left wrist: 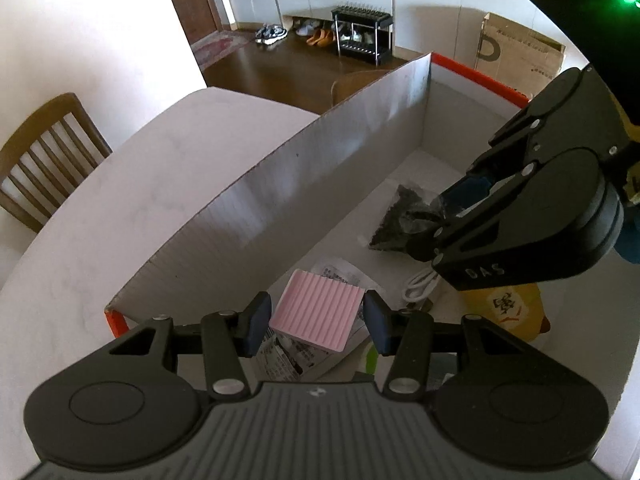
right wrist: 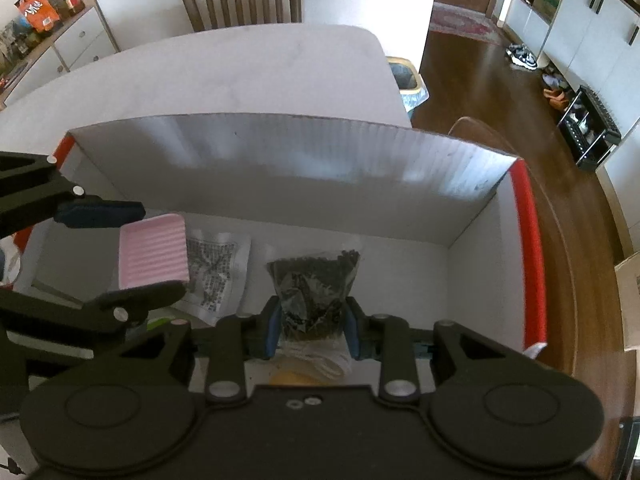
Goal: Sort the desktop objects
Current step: 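Lower the pad and black bag into the box and open both grippers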
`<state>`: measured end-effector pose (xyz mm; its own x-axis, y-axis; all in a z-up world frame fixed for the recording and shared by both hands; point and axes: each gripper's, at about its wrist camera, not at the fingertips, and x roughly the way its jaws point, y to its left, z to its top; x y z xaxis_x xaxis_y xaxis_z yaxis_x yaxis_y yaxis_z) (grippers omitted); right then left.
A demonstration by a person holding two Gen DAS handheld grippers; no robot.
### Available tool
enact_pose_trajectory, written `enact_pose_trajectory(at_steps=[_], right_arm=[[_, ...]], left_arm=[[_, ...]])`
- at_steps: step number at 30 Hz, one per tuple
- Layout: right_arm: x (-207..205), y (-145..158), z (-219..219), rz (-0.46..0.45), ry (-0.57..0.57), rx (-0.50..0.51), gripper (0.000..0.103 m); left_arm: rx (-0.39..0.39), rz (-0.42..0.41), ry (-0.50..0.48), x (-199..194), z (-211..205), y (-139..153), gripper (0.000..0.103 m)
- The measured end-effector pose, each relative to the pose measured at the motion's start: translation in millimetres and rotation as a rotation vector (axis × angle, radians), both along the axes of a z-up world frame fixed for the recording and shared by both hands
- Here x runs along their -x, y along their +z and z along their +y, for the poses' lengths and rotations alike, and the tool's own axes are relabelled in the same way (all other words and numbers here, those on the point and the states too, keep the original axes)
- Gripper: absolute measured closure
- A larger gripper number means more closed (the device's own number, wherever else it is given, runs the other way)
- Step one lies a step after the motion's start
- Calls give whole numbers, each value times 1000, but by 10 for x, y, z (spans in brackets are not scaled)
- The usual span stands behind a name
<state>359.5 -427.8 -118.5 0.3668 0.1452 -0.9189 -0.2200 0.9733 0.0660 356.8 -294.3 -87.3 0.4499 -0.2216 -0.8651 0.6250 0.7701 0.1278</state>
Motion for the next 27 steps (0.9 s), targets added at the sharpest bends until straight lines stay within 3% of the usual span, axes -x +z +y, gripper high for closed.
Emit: enact_pose_trajectory(at_steps=[12,20,22,24,27], right_arm=[[-90,-102,-26,30,-11,-9,69],[-76,-47,-126,20,-17,-25,55],[-51,-16,-150,15,-17,-30,54],[-9,26,-178,6,-21,-37,51],[50,88,-210,-5,-20,-53,47]], left_arm=[[-23,73,26,-114,-46,-113,53],[-40,78,33,-110,-34,-108,53],[-39,77,37,-110,-31,-97,51],[-28,73,33,-76,-8,-86,42],[-13,65,36,-57,13,-60,41]])
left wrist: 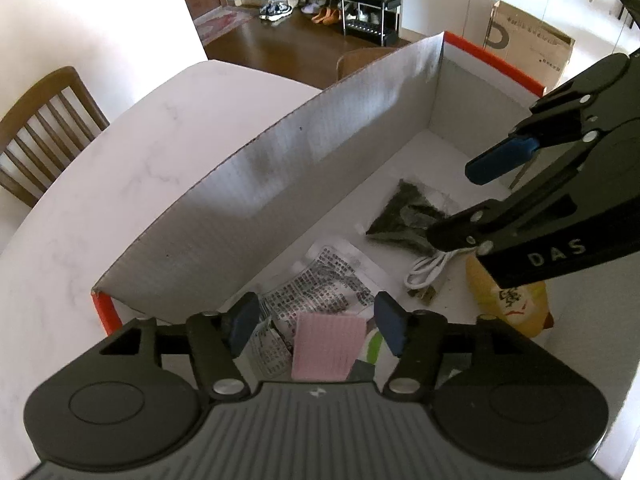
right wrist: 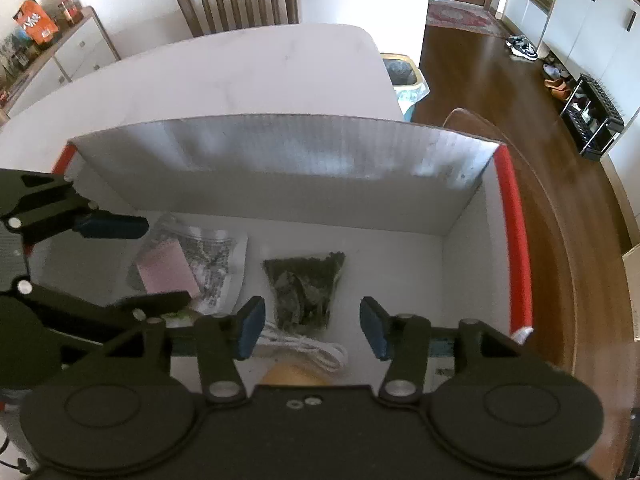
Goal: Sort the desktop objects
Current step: 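Lower the pad and black bag into the box and open both grippers, then withdraw both grippers from the shoebox back over the table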
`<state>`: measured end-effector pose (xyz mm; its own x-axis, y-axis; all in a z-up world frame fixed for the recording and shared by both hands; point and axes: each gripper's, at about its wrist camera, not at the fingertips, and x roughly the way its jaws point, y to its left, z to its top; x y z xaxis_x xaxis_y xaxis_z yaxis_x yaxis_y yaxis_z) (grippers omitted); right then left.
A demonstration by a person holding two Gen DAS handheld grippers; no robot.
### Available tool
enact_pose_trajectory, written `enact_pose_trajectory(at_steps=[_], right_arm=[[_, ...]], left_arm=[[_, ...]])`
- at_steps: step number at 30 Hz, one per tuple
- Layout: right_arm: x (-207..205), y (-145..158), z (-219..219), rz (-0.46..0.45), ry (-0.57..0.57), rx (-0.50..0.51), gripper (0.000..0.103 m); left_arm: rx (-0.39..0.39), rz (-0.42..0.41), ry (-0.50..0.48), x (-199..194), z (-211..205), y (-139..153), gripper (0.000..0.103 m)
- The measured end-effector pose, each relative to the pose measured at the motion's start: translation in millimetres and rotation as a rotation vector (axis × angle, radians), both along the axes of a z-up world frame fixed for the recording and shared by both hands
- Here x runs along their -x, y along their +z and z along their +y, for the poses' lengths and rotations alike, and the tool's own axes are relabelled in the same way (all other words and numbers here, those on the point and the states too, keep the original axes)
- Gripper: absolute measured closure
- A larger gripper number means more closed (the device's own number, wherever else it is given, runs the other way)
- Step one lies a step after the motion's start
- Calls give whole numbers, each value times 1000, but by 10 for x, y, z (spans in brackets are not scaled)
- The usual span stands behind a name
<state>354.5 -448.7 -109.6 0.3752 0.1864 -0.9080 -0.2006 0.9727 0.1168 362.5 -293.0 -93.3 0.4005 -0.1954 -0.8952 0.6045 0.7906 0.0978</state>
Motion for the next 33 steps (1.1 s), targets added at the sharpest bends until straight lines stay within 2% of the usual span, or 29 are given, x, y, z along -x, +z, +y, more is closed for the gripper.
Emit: enact_pose_trajectory(at_steps=[4,19,33], right_arm=[[85,120,-59,-27,-1,-25,44],[549,623,-116,-114,8,-89,43],[1004,927,191,-181,51,-114,41]], left_arm=[[16,-16,9,78,23,56,41],[140,-106,74,547,343,542,41],[215,-178,101,1053,637,905,41]])
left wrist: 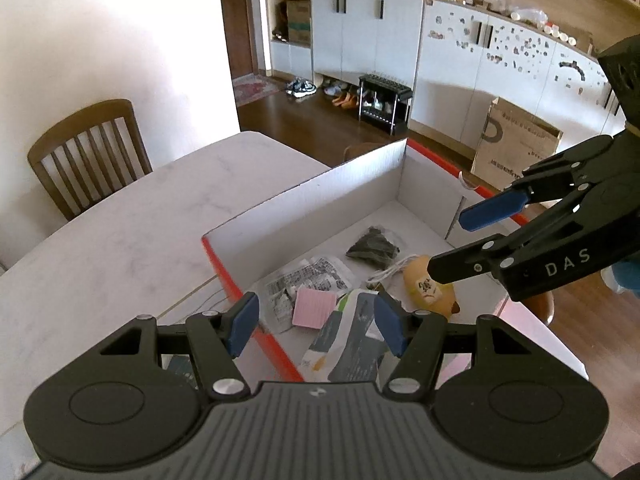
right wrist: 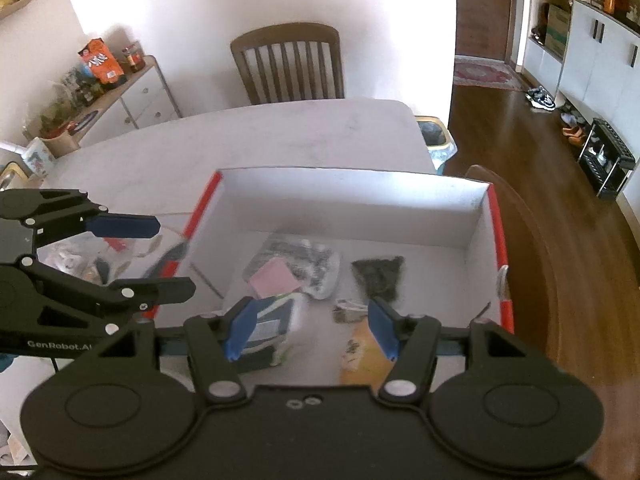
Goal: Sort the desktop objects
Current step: 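Withdraw both grippers from the shoebox back over the table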
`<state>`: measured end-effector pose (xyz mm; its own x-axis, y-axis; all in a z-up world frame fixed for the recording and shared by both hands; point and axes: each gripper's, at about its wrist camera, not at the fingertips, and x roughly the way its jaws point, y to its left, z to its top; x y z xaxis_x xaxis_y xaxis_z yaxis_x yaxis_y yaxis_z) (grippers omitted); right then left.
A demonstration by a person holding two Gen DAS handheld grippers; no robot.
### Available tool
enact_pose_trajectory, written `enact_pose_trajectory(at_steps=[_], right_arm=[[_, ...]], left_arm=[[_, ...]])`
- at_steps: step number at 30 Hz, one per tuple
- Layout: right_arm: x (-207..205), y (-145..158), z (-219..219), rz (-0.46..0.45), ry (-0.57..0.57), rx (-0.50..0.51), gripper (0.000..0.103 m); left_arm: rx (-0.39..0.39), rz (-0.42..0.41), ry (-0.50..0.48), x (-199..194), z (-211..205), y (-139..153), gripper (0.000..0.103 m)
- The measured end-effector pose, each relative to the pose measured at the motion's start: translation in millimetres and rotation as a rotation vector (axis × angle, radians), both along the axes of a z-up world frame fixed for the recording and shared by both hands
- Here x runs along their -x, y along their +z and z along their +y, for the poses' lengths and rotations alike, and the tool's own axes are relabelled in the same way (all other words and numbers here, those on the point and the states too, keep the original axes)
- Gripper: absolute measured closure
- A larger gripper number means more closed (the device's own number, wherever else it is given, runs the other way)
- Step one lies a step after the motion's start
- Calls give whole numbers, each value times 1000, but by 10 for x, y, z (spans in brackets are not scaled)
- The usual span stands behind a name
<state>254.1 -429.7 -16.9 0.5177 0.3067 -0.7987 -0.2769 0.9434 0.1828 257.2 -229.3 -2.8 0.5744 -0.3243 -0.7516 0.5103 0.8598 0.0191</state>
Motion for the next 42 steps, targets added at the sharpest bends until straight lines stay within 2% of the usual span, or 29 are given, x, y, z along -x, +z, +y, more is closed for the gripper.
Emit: enact_pose_trajectory(at_steps=[24,35,42], right_arm=[[540,146,904,-39,22,2,39],[688,118,1381,-47,48,-13,37],[731,-2,1730,-26,71,-12,34]], left_arm=[[62,-5,51,675,939,62,41],[86,23,107,857,1526,-22,41],[82,39,160,935,1949,-142,40]])
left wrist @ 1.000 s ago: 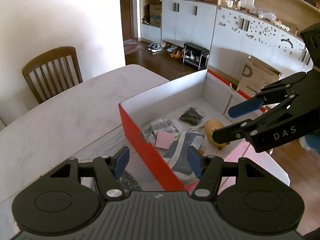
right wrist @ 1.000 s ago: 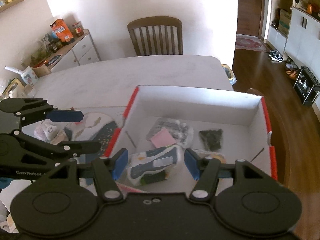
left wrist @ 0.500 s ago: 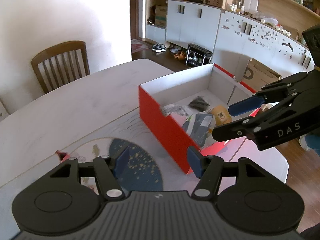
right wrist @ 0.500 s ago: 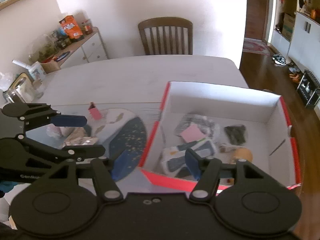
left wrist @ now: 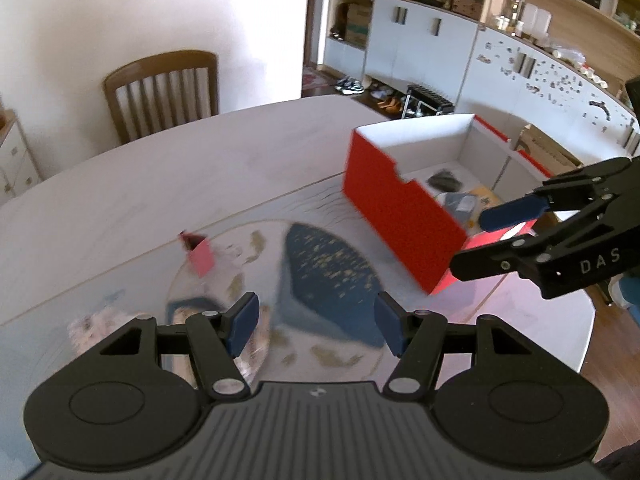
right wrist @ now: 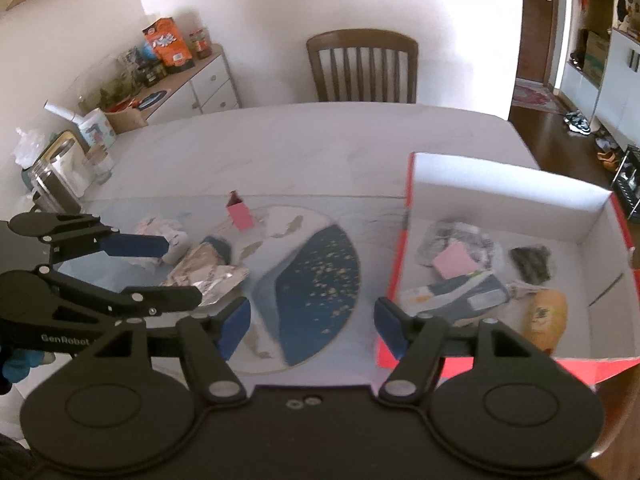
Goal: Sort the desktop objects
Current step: 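Withdraw both grippers from the shoebox back over the table, then grasp the printed plastic bag with left gripper while right gripper grasps the silver foil bag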
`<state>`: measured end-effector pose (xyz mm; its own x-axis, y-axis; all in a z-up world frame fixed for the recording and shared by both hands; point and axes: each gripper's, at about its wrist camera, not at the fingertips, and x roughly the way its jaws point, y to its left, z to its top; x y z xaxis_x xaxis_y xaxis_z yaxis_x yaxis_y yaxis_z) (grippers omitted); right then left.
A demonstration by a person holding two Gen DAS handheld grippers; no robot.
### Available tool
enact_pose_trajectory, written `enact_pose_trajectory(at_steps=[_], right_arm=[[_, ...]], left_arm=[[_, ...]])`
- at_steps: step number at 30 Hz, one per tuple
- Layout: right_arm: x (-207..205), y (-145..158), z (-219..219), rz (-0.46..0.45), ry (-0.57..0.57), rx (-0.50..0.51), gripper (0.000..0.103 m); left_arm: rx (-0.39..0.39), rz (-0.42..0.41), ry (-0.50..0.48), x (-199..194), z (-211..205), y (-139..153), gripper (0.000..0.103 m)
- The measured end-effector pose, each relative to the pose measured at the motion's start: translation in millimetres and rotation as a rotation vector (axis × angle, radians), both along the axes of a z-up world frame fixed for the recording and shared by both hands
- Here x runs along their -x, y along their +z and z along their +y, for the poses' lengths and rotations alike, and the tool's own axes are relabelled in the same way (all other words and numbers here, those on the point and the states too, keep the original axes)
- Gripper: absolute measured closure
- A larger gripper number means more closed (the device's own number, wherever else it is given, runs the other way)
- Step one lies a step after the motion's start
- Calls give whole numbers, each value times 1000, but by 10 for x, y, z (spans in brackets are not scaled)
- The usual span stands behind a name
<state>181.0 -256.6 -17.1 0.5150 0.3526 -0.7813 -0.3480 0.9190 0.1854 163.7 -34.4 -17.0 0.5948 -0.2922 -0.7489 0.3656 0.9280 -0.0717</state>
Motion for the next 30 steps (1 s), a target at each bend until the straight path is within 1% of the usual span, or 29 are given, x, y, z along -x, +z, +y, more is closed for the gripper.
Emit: enact_pose_trajectory(at_steps=[2,5,8,10,11,12,16,17,19,21,26,30], right_arm=[[14,-39,93,9,6,-2,34],[32,-94,223,17,13,-5,33],[28,-133,340,24,28,-3,31],[28,-155,415,26,35,-3,30],[24,-163,442,27,37,-4,30],[22,-176,475,28,40,-3,30],[0,-217,626,32,70,-4,27],[-13,-228,670,35,82,-3,27],[-36,-255,776,36,106,8,27],[-62,-285,868,40,128,13,27],[-137,-403,1096,61,177,39,27],[-203,-486,1254,69,220,60,27]], left_arm=[[-7,2,19,12,121,-35,37],[-17,3,42,27,305,-87,35],[-18,11,64,33,480,-145,29],[-22,18,76,35,582,-181,27],[-27,20,83,32,630,-199,25],[-28,21,88,34,669,-213,20],[-28,34,125,5,858,-297,16],[-33,39,136,-8,906,-322,12],[-46,43,155,-35,987,-374,9],[-54,50,167,-66,1071,-426,3],[-85,69,202,-167,1257,-563,3],[-86,102,228,-275,1400,-697,3]])
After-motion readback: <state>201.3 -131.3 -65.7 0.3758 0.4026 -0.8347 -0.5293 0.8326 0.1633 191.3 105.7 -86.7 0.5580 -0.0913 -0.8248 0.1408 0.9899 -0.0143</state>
